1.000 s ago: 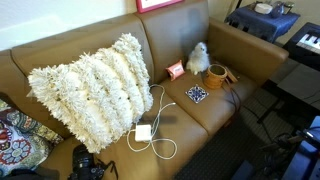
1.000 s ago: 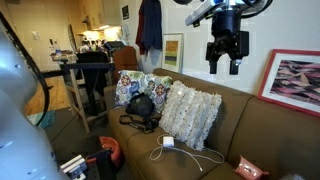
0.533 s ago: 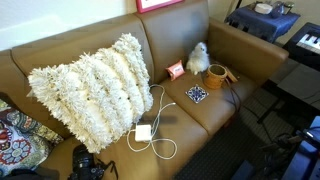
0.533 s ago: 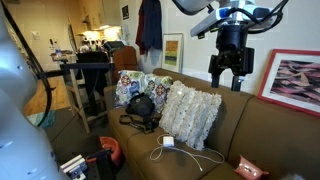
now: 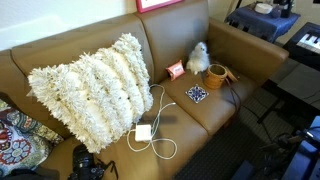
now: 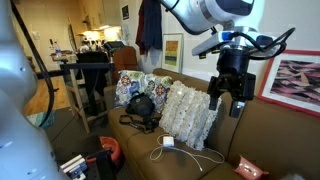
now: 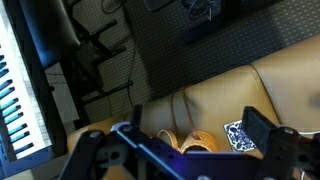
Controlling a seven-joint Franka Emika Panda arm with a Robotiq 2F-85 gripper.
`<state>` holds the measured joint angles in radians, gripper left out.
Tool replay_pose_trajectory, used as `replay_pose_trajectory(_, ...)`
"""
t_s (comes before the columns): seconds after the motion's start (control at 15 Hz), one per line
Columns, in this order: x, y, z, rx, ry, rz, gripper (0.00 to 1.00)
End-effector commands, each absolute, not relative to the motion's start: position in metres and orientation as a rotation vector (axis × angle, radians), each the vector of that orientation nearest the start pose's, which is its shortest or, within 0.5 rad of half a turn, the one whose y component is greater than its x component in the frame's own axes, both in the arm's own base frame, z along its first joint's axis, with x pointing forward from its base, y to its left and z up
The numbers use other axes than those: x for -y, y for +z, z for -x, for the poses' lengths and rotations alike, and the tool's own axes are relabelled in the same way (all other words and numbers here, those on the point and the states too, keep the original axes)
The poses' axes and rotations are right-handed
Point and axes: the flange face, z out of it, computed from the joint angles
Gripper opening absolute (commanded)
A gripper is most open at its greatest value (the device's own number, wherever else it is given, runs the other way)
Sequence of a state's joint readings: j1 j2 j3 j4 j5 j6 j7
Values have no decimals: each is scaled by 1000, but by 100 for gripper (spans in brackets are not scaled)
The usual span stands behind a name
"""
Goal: Move the brown bag to the left
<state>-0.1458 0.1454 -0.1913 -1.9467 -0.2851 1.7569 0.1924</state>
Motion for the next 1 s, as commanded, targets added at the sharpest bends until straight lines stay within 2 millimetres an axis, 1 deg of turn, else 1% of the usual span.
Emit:
replay_pose_trajectory(0.0, 210, 382, -509, -736, 601, 3291, 100)
replay_pose_trajectory(0.13, 210, 377, -508, -732, 591, 3297, 100)
replay_pose_trajectory(0.33, 211, 361, -508, -730, 581, 3314, 100)
replay_pose_trajectory(0.47, 215, 350, -516, -749, 578, 3340, 100)
replay_pose_trajectory(0.53, 219, 351, -525, -768, 550, 3353, 100)
replay_pose_trajectory(0.67, 225, 362, -549, -806, 445, 3385, 100)
replay_pose_trajectory(0.8, 227, 382, -576, -836, 326, 3404, 100)
replay_pose_trajectory(0.93, 225, 410, -606, -848, 203, 3422, 100)
